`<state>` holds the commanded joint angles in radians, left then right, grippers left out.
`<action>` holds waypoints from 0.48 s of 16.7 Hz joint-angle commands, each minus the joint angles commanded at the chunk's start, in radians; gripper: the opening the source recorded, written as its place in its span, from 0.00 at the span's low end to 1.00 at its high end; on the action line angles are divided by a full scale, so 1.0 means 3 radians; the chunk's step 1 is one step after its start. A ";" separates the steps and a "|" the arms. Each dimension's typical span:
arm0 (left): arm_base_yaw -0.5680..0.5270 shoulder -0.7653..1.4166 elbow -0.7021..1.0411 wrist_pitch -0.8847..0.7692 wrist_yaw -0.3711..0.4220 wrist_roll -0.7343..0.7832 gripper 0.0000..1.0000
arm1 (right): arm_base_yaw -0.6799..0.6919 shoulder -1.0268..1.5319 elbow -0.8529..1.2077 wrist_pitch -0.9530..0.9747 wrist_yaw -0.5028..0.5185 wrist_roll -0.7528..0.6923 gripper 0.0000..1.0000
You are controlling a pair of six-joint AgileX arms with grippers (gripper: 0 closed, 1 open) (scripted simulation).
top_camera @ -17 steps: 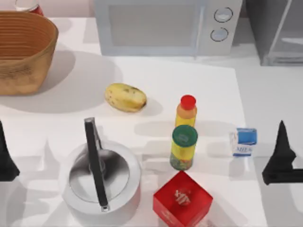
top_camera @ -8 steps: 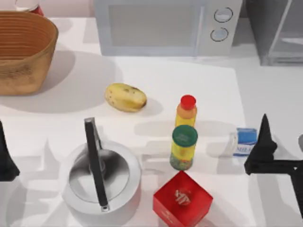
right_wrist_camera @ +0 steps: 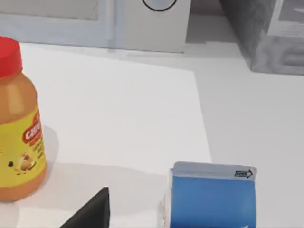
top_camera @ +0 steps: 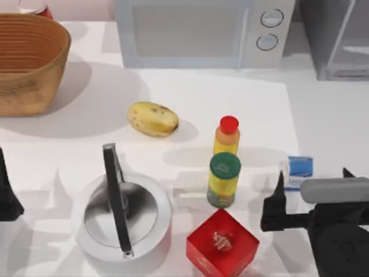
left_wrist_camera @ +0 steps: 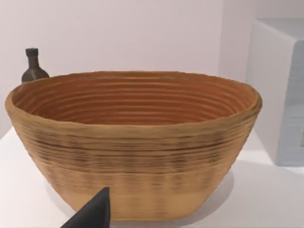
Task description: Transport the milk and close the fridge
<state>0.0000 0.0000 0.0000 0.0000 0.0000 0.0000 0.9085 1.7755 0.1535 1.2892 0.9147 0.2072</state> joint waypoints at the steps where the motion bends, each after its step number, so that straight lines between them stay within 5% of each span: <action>1: 0.0000 0.0000 0.0000 0.0000 0.0000 0.0000 1.00 | -0.0020 0.0198 0.0034 0.0123 -0.0014 0.0048 1.00; 8: 0.0000 0.0000 0.0000 0.0000 0.0000 0.0000 1.00 | -0.0109 0.0667 0.0149 0.0512 -0.0073 0.0210 1.00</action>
<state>0.0000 0.0000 0.0000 0.0000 0.0000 0.0000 0.8756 1.9755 0.1982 1.4428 0.8928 0.2703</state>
